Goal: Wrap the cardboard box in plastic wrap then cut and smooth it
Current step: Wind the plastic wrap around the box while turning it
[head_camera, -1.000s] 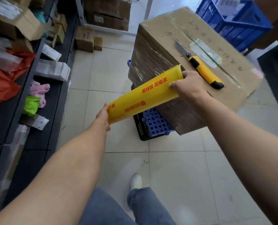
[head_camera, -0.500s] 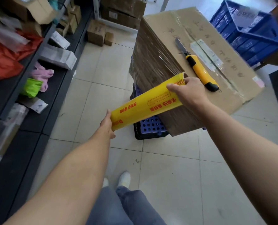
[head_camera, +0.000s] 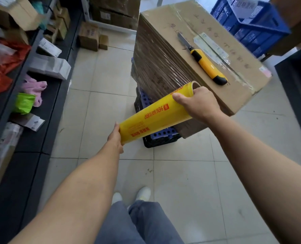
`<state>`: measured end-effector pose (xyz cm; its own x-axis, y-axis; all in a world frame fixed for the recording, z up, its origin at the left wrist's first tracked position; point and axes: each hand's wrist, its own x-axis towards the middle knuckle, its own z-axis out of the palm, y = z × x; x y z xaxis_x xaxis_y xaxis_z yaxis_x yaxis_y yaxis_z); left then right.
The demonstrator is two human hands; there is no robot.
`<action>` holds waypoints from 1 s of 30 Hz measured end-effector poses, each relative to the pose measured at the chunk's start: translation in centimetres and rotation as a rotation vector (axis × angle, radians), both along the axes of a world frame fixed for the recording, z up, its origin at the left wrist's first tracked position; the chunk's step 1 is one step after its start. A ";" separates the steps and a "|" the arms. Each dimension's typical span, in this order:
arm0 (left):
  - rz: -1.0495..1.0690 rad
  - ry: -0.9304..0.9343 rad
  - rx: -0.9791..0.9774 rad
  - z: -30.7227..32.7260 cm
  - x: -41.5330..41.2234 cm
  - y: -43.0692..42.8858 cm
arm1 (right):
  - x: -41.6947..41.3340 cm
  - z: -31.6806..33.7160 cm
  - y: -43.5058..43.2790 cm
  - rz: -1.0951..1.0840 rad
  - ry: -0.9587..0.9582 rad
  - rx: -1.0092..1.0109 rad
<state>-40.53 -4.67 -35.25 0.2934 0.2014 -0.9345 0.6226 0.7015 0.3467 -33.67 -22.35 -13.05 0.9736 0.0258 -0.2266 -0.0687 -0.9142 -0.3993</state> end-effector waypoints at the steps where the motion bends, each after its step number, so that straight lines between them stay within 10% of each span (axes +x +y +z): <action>1: -0.003 0.006 -0.004 -0.1 -0.1 -0.1 | -0.1 0.0 -0.2 0.005 0.022 0.022; 30: 0.264 -0.018 0.009 0.2 -6.9 -12.9 | -3.4 -1.6 -13.9 0.256 0.136 0.173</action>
